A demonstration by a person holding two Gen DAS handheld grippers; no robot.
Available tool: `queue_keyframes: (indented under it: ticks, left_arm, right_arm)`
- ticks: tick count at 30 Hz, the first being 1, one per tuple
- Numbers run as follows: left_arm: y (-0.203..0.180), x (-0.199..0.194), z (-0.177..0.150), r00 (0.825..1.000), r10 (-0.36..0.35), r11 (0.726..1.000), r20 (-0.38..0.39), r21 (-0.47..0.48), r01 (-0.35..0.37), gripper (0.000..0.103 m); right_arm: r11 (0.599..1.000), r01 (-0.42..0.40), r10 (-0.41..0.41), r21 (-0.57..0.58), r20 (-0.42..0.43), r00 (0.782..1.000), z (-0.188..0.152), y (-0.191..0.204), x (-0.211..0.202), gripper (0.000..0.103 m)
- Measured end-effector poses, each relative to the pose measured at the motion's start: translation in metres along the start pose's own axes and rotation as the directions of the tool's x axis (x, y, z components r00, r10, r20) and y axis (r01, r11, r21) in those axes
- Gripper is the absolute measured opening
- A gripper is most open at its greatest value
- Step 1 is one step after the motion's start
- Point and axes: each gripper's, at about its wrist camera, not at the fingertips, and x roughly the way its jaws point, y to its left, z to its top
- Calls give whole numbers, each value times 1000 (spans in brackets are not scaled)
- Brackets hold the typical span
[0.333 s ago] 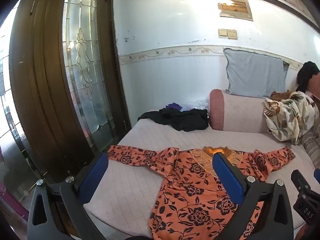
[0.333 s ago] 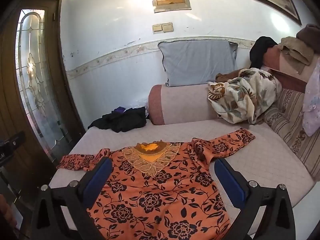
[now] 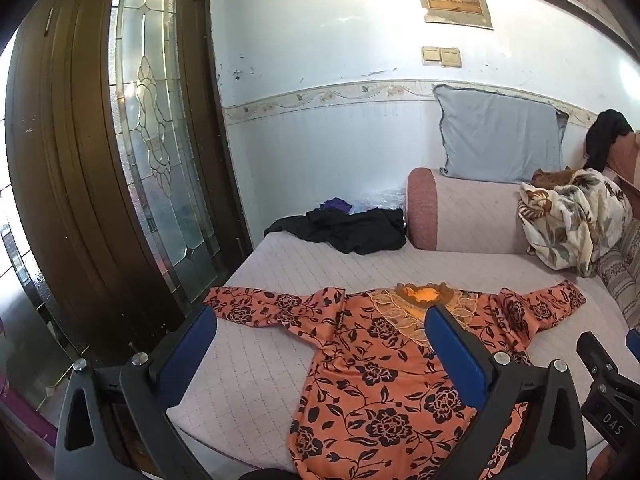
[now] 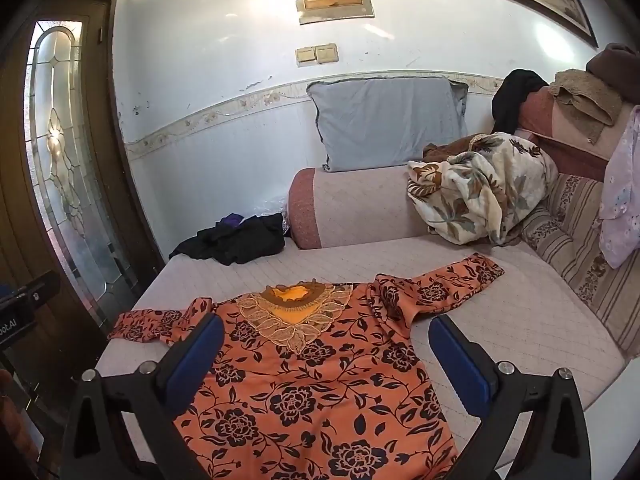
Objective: Fold small clothes
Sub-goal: 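Move both grippers over the spread orange blouse toward its sleeves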
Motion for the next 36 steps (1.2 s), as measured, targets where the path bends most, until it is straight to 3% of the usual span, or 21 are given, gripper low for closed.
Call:
queue_keyframes:
  ticks: [9,36]
  left_arm:
    - [-4,1,4,999,-21,1000,-29,-5,21,103]
    - [-12,20,-4,997,-26,1000,-77,15,27,103]
  right_arm:
    - [999,44,-44,-4,-27,999,0,-7,9,103]
    - [999,42,-44,-28,-86,995,-10,4,27,103]
